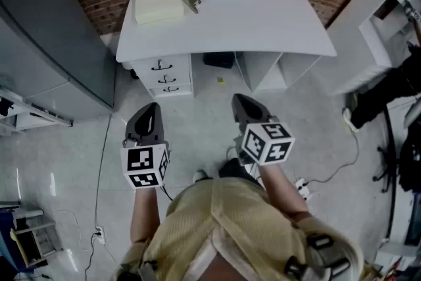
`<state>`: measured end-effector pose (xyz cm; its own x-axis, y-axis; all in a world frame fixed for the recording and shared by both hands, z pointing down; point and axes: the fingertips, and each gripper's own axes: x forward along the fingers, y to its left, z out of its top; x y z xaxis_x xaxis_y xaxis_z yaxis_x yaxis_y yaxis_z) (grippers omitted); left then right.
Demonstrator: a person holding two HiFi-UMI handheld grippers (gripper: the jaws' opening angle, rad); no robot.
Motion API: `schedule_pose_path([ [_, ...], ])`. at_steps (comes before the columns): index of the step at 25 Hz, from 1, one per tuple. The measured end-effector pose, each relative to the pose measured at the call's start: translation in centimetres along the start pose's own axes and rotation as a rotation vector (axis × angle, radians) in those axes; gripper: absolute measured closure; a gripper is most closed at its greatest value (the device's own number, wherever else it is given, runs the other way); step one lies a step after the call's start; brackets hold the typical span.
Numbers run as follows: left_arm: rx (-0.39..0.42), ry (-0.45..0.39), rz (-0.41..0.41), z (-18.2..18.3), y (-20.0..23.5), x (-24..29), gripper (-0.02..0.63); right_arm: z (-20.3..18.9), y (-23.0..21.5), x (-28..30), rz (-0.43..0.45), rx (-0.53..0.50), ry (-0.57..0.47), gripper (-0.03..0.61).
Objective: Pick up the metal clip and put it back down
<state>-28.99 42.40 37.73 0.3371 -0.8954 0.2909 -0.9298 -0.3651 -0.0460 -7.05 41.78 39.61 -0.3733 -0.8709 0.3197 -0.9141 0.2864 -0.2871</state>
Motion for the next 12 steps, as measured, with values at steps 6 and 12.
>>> schedule_pose_path([
  [6, -0.021, 0.005, -0.009, -0.2, 1.0, -0.9, 0.611, -0.4, 1.0, 0.4, -0.004, -0.008, 0.001, 0.575],
  [12, -0.048, 0.006, -0.032, -1.7, 2.3, -1.7, 0.611, -1.6, 2.6, 0.7, 0.007, 0.046, -0.006, 0.575],
])
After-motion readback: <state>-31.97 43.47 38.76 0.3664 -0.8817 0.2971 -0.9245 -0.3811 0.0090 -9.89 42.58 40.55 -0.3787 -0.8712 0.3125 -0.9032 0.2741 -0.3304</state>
